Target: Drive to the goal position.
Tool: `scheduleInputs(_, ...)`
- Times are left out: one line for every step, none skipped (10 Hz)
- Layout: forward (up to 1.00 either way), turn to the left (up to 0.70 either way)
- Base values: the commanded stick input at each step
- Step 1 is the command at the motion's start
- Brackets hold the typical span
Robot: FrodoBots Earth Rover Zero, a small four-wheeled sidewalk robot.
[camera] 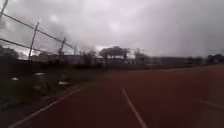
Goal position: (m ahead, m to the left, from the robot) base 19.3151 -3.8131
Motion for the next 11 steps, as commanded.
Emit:
scheduleInputs(0.5,0.0)
scheduleInputs(0.5,0.0)
scheduleInputs(0.5,0.0)
scheduleInputs(0.5,0.0)
scheduleInputs(0.5,0.0)
scheduleInputs(0.5,0.0)
scheduleInputs(0.5,0.0)
scheduleInputs(0.5,0.0)
scheduleInputs(0.5,0.0)
scheduleInputs(0.5,0.0)
scheduleInputs(0.5,0.0)
